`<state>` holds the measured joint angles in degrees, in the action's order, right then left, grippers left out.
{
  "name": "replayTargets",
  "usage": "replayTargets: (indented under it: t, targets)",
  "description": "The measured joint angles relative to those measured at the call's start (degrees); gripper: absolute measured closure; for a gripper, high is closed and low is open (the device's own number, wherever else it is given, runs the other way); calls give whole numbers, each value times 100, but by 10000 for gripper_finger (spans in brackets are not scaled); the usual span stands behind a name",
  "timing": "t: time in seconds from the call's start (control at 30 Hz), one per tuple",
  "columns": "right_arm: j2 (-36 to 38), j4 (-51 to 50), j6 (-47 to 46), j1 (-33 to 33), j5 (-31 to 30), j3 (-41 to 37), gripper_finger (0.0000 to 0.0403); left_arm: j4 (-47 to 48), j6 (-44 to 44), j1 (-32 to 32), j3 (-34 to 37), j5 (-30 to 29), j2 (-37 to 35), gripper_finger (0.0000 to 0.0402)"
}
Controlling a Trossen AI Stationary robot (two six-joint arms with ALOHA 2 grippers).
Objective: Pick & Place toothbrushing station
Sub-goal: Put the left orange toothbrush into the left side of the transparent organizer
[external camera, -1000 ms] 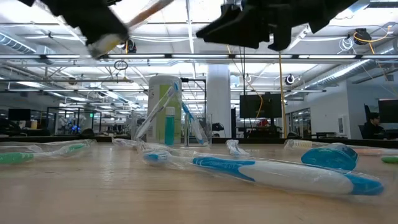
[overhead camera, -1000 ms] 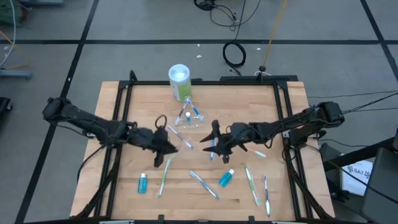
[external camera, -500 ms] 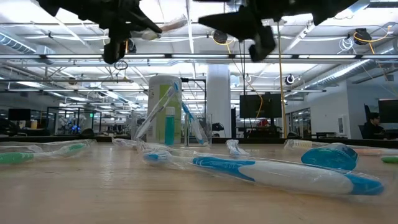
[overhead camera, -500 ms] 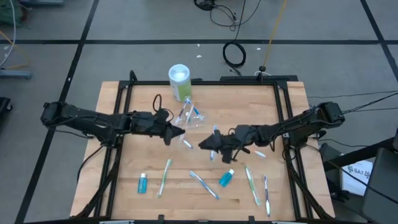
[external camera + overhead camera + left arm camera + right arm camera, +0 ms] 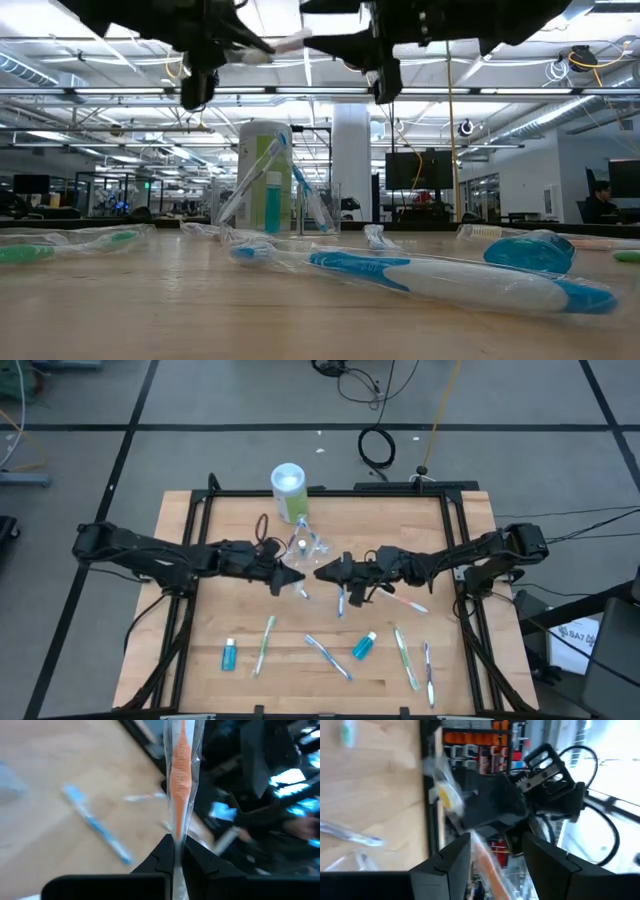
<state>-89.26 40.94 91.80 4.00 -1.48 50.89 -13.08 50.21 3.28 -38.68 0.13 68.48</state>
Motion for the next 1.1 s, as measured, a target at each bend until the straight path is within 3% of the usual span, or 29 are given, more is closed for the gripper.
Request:
replayTargets:
  t: [0.17,0.27,0.53,0.83,0.97,1.1]
  targets:
    - [-53,-128,99,-37,-172,-34,232,-1251,191,-92,0,895,613,391]
    - [-109,-187,172,-56,-243,-10,232,-1425,359,-201,0,1172,785,376]
    - [-113,-173,230,-11,-318,-18,232,-1456,434,-356,-2,1456,1013,394]
    - [-111,62,494,28,-255,-18,232,-1683,610,-368,-4,1815,1007,378]
    - [-111,362,509,-16,223,-18,232,-1748,815,-378,-4,1946,1007,394]
    - [-111,434,503,-49,296,-18,232,-1805,1093,-395,-4,2053,1007,380]
